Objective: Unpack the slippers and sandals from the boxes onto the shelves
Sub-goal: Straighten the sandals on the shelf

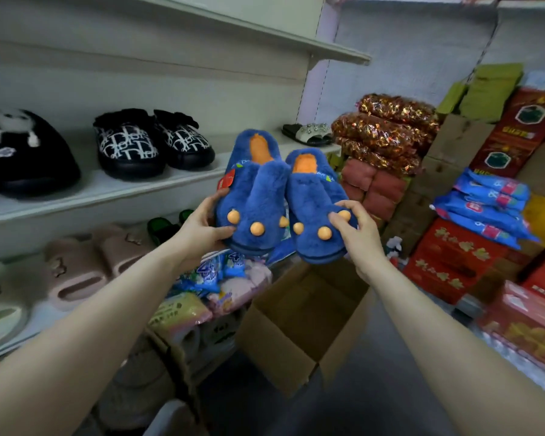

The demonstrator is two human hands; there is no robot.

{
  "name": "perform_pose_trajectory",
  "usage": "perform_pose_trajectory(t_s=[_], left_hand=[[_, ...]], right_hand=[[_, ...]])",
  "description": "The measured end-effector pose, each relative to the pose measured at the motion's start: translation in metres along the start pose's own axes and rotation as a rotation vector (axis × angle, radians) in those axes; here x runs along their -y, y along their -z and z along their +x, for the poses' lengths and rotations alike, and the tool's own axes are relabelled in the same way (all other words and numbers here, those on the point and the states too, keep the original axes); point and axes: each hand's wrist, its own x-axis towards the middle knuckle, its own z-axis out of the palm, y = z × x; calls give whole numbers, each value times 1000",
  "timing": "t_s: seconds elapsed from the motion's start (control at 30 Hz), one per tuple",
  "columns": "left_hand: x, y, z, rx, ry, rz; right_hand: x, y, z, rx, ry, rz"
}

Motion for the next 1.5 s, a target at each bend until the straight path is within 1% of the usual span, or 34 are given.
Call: perform_pose_trajectory(t_s=[0.1,0.23,0.33,0.43,0.57,0.63,0.7,0.8,0.83,0.87,0.93,0.97,1.0,1.03,1.07,1.1,1.17,1.23,1.3,1.37,1.47,1.5], left_hand=[[-2,-6,42,-45,14,23],[-2,-15,87,-116,22,-30],[0,-23,118,-215,24,-15],[3,-32,150,-313,35,-49],[3,-46,192,-469,17,-105],[6,-54,210,-532,6,-132],[9,-68,223,-563,-13,-127],[13,-80,239,-694,-49,-122],[15,-81,241,-734,-68,-82],[17,-79,243,-768,-97,9],[19,-77,242,-799,-114,422],[19,-80,239,-805,-86,640],[21,-85,238,-800,-62,800],[23,-90,237,-781,-56,911],[23,-95,238,-761,-73,1017],[24,-101,241,-743,-99,1131],[29,-104,251,-723,-185,1357],[30,-104,263,-715,-220,1461],[31,-102,275,-738,-222,1495],[30,-98,284,-782,-222,1497],[28,-89,296,-819,-238,1522],[26,-87,300,-825,-220,1528]], right_hand=[[-5,-2,47,18,-8,27],[-18,-5,109,61,12,55],[-32,-10,160,93,38,68],[-47,-18,213,134,45,86],[-61,-32,287,247,35,157],[-65,-40,321,313,-11,183],[-69,-53,350,382,-62,207],[-71,-76,383,463,-95,225],[-68,-82,389,506,-98,250],[-67,-89,395,551,-101,272],[-67,-100,402,609,-89,282],[-68,-105,405,614,-60,253],[-69,-107,407,598,-16,192],[-69,-108,407,575,27,117],[-69,-107,406,550,63,61],[-68,-104,404,536,99,56],[-69,-97,397,545,218,107],[-77,-91,391,590,397,86],[-87,-91,393,643,510,-13],[-93,-95,400,670,556,-98],[-90,-104,414,666,584,-141],[-88,-108,418,675,592,-154]])
